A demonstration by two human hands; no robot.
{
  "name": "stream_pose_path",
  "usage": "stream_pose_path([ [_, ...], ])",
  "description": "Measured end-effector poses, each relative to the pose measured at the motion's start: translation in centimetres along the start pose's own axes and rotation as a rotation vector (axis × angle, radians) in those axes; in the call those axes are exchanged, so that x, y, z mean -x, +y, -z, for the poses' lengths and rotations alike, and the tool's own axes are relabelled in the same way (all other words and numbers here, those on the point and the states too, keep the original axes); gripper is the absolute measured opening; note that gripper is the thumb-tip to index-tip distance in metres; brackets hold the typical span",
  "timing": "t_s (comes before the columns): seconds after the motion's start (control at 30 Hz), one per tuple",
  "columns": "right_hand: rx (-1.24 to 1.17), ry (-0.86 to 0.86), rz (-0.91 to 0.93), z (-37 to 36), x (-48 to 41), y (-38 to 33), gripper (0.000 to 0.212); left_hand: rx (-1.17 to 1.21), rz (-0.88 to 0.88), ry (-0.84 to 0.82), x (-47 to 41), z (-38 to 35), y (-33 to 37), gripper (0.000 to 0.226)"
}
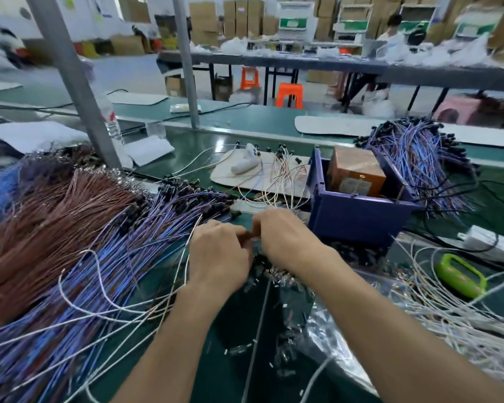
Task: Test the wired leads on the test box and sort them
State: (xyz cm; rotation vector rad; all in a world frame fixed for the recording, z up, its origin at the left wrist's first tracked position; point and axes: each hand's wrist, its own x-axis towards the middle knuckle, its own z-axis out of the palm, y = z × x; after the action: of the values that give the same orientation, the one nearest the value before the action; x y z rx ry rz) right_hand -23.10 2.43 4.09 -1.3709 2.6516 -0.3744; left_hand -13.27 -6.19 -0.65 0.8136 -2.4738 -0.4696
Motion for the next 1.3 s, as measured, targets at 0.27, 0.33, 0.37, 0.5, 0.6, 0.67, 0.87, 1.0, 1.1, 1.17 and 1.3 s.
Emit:
stream_pose_path([
  [0.27, -0.293, 0.190, -0.078, 1.8, 2.0, 2.3, 0.017, 0.667, 0.354, -0.130, -0.7, 0.6, 0.3, 0.018],
  [0.33, -0.434, 0.142, -0.080, 1.4, 1.8, 2.7, 0.018, 0.568, 0.353, -0.110, -0.9, 1.0, -0.2, 0.024],
  [0.37, -0.479, 0.117, -0.086, 1.1, 1.7, 2.8, 0.021, 0.466, 0.375, -0.082, -1.1, 1.2, -0.5, 0.022],
  [0.5, -0.457, 0.117, -0.111, 0.0, 1.4, 2.8, 0.033, -0.002, 0.541, 0.018, -1.3, 1.9, -1.4, 0.009],
  [0.6, -0.454, 0.198, -0.123, -0.1, 1.5, 2.5, 0.039, -0.054, 0.597, 0.055, -1.5, 1.9, -1.9, 0.032],
  [0.67, -0.455, 0.298, -0.139, 0.6, 2.1, 2.5, 0.035, -0.075, 0.568, 0.114, -1.5, 1.7, -2.2, 0.045],
  [0.87, -0.593, 0.514, -0.191, 4.9, 6.0, 5.2, 0.028, -0.145, 0.517, 0.120, -1.5, 1.4, -3.4, 0.055],
  [1.0, -0.851, 0.464, -0.181, 6.9, 9.1, 8.3, 0.027, -0.215, 0.492, 0.109, -1.3, 1.6, -3.5, 0.065],
  [1.1, -1.006, 0.460, -0.197, 7.4, 10.9, 10.9, 0.027, -0.213, 0.458, 0.055, -1.4, 2.4, -3.0, 0.073],
  [1.17, -1.064, 0.492, -0.217, 7.2, 12.1, 12.3, 0.029, -0.243, 0.380, -0.076, -1.1, 3.3, -1.8, 0.099],
  [1.3, -1.106, 0.488, -0.198, 5.8, 14.1, 14.0, 0.025, 0.109, -0.051, -0.296, 0.8, 3.9, 3.4, 0.133],
])
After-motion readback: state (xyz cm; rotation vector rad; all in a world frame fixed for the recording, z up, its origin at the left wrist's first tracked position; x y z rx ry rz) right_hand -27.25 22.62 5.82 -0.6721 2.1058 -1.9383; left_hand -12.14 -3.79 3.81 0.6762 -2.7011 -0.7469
